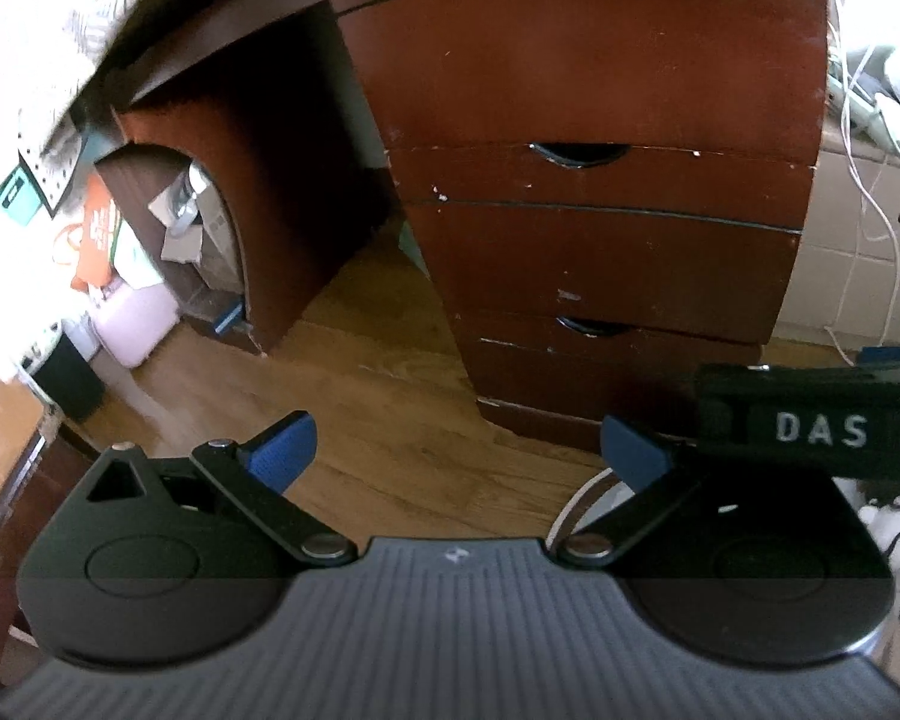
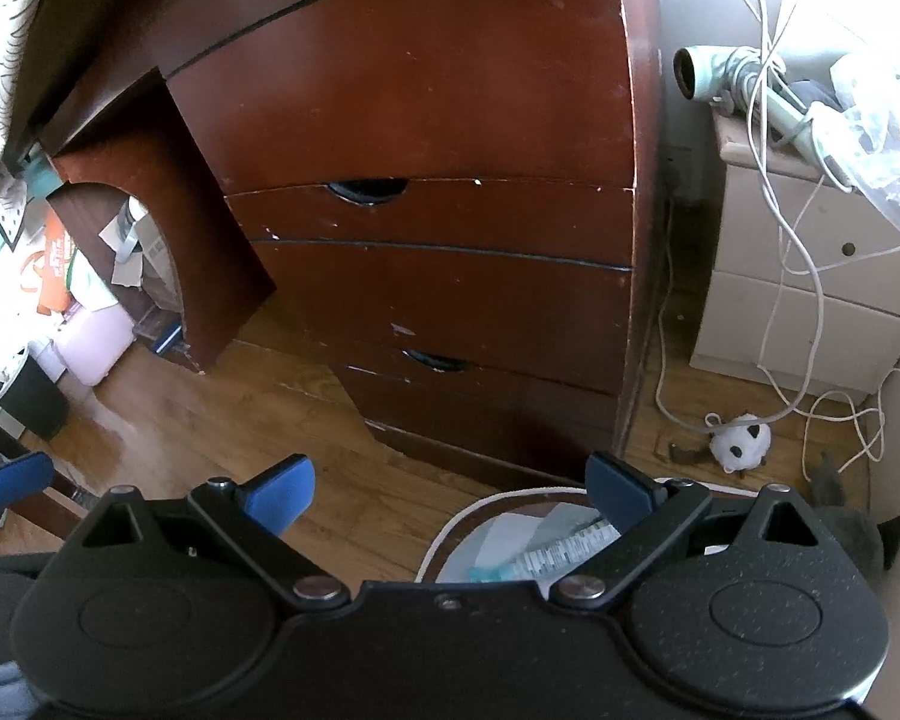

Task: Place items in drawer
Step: 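Move both tools toward the wooden dresser drawers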

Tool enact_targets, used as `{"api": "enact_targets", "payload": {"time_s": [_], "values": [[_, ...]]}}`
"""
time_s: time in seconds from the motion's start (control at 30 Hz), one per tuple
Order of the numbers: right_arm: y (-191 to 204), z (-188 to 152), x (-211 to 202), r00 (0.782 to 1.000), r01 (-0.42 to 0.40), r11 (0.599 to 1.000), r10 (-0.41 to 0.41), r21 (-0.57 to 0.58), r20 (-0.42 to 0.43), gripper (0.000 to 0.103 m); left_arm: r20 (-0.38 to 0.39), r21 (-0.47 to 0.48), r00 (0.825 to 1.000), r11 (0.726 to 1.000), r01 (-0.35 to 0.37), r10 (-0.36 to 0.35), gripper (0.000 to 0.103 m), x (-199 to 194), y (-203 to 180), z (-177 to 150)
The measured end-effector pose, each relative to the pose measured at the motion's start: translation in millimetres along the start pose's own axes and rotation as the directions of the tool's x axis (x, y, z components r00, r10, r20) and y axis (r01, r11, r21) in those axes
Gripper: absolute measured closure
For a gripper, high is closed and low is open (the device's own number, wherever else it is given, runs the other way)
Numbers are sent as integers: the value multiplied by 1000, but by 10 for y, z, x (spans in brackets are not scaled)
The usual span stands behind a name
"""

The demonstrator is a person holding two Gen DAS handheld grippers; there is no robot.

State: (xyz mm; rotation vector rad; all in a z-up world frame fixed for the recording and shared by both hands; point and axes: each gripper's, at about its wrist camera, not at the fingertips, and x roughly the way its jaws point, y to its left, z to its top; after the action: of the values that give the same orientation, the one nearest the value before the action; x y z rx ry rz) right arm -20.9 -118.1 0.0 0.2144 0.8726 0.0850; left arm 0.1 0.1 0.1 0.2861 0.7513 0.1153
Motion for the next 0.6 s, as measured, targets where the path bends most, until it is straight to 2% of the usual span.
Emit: {"api": "enact_targets", "payload": {"time_s": [0.2,0.4,0.6], "values": [[-6,28,-20,1000,-8,1000,8,-29,10,3,-57,-88,996,994,62,-68,0,-2,60,29],[-40,59,-25,1000,-11,999,12,-30,10,3,-107,-180,984,976,119,-140,0,0,124,55],[-45,100,-62,999,-17,998,19,-53,39,3,-120,-238,974,958,160,-193,0,134,190,-3]]}}
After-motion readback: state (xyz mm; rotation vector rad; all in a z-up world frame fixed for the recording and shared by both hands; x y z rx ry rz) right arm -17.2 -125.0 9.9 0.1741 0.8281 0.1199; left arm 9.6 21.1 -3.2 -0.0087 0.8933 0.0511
